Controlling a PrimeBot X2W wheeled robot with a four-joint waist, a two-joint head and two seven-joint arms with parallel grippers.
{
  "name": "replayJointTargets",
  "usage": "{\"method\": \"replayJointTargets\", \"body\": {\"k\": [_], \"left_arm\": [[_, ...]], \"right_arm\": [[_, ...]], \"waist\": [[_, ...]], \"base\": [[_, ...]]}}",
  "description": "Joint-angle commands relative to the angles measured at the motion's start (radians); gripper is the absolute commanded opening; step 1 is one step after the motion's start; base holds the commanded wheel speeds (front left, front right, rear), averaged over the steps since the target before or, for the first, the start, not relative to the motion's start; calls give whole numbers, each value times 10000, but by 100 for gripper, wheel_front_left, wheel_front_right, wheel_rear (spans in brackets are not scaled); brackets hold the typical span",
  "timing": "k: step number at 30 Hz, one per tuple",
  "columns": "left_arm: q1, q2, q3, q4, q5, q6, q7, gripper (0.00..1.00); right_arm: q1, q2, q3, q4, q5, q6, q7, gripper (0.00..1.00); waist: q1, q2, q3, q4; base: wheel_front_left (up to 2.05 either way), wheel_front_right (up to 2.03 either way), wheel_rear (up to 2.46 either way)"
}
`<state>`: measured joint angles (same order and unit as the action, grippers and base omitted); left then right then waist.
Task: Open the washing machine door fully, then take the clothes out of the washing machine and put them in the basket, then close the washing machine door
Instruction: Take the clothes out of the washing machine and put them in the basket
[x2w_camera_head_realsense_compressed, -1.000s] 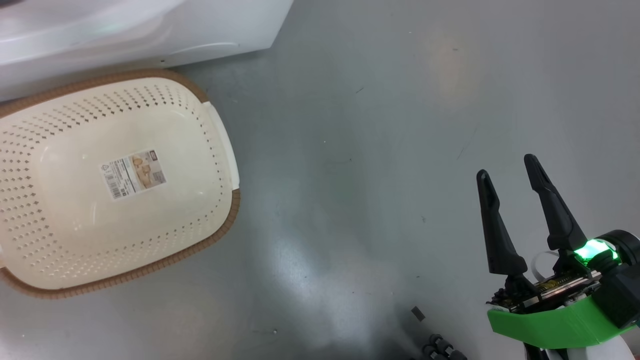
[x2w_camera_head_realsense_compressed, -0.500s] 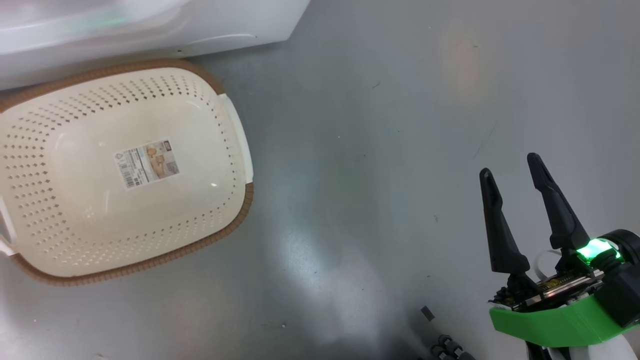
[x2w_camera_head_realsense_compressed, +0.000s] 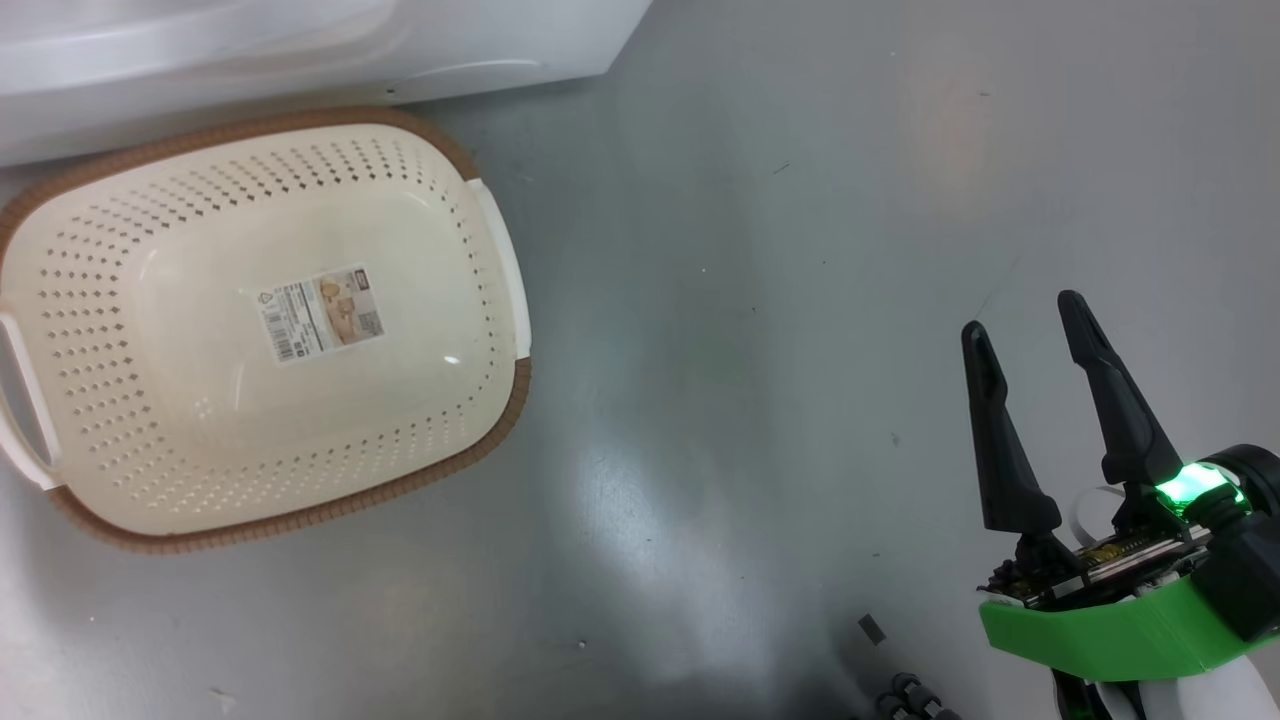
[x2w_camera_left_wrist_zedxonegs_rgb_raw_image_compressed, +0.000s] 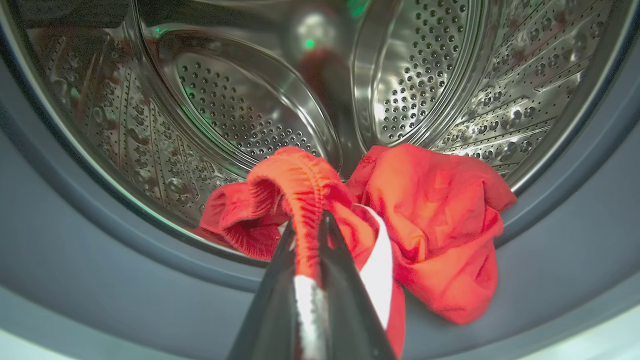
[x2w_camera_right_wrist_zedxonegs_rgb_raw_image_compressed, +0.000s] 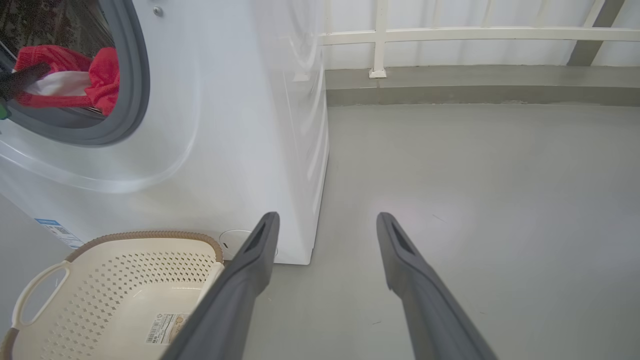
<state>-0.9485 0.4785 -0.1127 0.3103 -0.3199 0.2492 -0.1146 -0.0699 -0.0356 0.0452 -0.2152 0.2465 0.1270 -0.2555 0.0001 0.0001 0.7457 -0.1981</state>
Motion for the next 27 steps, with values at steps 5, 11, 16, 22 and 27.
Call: {"method": "replayJointTargets", "body": {"k": [5, 11, 16, 22, 27], "left_arm": [[1517, 869, 549, -2600, 200, 683, 369, 0], [2567, 841, 632, -4385, 380, 1172, 520, 0], [3567, 670, 523, -5732, 607, 1570, 540, 0], [4550, 482, 347, -6901, 916, 1936, 372, 0], [5181, 360, 234, -7490, 1001, 2130, 408, 0]], "right_arm": [[-102, -146, 181, -173, 76, 37, -63, 100], [-163, -146, 102, -166, 66, 37, -63, 100], [-179, -146, 26, -184, 83, 37, -63, 100], [-118, -146, -55, -181, 51, 37, -63, 100], [-28, -146, -81, -155, 19, 37, -63, 100]], "waist": [[-1, -1, 72, 123], [-1, -1, 62, 252], [-1, -1, -83, 377], [-1, -1, -409, 565], [-1, -1, -773, 685]], "base": [[0, 0, 0], [0, 0, 0], [0, 0, 0], [0, 0, 0], [0, 0, 0]]}}
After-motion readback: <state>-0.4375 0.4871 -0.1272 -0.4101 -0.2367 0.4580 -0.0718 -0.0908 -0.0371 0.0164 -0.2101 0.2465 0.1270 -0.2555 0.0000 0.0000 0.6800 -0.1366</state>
